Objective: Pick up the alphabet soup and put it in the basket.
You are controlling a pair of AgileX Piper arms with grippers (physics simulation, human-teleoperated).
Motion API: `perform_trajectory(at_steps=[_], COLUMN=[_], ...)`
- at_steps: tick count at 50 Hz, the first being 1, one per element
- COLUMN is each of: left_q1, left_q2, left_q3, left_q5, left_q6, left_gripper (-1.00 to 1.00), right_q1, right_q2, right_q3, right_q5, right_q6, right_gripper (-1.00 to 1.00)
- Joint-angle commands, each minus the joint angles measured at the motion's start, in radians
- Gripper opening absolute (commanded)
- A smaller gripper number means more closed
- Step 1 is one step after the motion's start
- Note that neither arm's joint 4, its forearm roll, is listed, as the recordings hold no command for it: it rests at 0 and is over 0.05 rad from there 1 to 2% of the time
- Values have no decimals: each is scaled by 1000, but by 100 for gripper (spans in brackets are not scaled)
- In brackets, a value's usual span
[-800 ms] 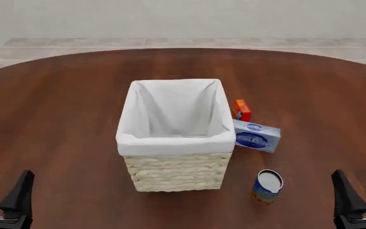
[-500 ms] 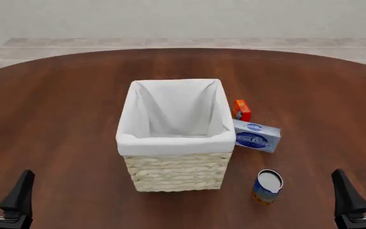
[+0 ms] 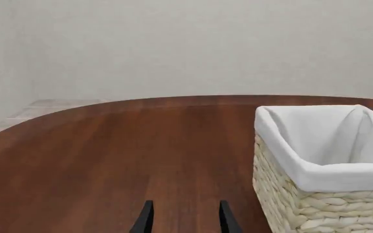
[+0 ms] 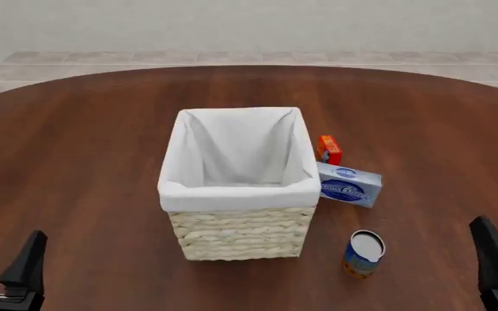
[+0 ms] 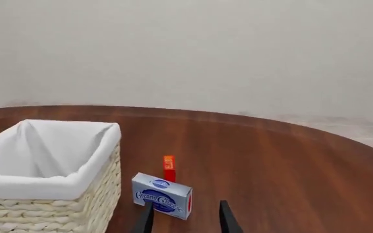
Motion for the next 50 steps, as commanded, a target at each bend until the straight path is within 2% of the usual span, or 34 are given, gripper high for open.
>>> perform_trajectory(at_steps=[1,5,7,13,15,20,24,38,50], left_q1=[0,0,0,0,0,0,0,0,0], left_q2=[0,0,0,0,0,0,0,0,0], left_q3=[0,0,0,0,0,0,0,0,0], left_q5=[0,0,0,0,0,0,0,0,0], left_q6=[0,0,0,0,0,0,0,0,0], left_gripper=[100,100,100,100,100,100,100,100,100], right_q1=[48,62,57,74,103,141,157,217,255], right_q2=[64,127,133,187,208,253,285,380,456], right_q3=[-116,-133,-145,-161,-154,-141,-140,-110,-70], right_q5=[96,86,88,76,57,14,-6,-75,-147], right_q6=[21,54,52,37,8,-4,9,-37,-37], right_gripper=[100,100,100,100,100,100,100,100,100])
